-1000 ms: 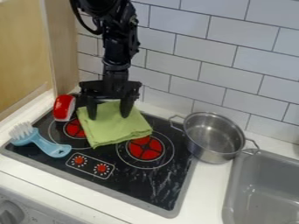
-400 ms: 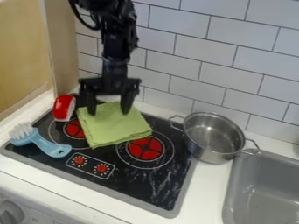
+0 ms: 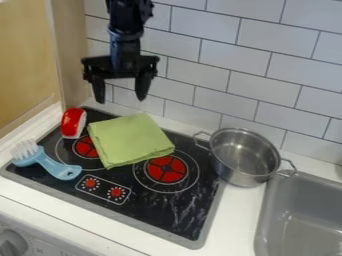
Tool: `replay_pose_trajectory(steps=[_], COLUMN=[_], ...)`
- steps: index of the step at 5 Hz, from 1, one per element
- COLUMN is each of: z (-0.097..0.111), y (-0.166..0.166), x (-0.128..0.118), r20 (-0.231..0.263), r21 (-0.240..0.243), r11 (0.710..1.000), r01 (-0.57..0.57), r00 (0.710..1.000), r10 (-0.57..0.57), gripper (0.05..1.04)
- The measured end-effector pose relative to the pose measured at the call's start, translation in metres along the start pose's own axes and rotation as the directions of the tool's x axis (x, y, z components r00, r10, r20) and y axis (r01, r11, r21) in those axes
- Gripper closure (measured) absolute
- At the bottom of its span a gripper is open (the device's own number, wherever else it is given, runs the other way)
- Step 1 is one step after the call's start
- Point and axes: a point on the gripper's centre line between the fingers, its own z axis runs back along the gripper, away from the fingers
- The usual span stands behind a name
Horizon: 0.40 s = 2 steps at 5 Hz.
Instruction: Move the green towel to the middle of the stove
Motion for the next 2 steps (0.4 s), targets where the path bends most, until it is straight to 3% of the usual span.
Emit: replay_pose_trajectory(steps=[2], z=[0.0017], y=[-0.0001], x=[0.0002], r20=[-0.004], r21=[0.001], r11=[1.0], r01=[0.003], r00=[1.0], r10=[-0.003], gripper=[0.085])
